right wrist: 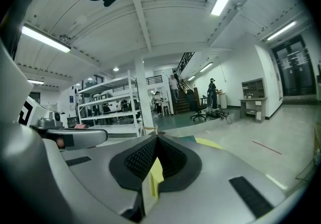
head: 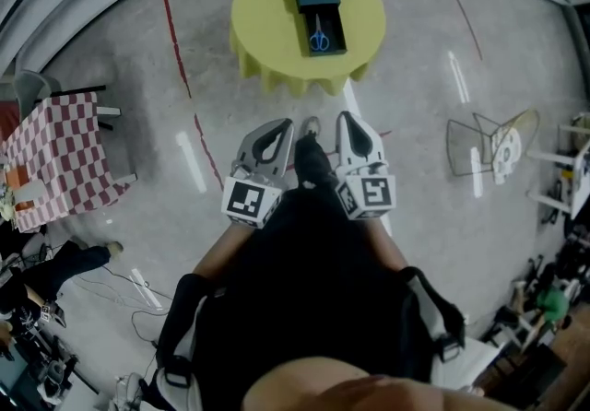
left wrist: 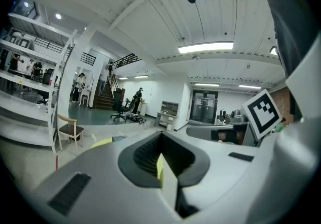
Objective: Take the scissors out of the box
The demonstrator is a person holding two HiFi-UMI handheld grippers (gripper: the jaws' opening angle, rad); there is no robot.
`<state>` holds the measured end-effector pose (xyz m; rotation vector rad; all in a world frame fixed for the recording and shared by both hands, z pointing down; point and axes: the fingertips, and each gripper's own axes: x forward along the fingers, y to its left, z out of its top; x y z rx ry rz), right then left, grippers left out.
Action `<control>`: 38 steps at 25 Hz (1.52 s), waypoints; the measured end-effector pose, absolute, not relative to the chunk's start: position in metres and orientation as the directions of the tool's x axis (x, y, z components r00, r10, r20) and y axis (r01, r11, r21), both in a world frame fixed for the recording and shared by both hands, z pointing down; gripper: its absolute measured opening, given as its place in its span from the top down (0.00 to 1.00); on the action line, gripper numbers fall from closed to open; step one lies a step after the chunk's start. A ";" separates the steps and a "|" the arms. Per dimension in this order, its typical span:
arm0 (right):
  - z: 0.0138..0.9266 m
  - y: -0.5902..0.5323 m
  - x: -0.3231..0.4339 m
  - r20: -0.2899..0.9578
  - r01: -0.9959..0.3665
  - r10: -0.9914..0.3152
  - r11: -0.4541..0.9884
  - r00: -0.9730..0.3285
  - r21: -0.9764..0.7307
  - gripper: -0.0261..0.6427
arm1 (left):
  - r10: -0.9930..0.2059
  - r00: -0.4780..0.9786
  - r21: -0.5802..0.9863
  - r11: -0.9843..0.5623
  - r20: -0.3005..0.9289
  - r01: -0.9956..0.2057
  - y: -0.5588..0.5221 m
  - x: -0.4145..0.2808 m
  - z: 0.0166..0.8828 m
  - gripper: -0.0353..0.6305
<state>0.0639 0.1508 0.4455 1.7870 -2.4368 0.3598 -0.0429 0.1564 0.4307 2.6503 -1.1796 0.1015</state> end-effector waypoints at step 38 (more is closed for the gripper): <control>0.581 -0.115 0.124 0.515 -0.929 -0.774 0.326 -0.369 -0.176 0.96 | -0.795 0.576 0.196 -0.545 0.188 -0.816 -0.112 0.030 0.440 0.97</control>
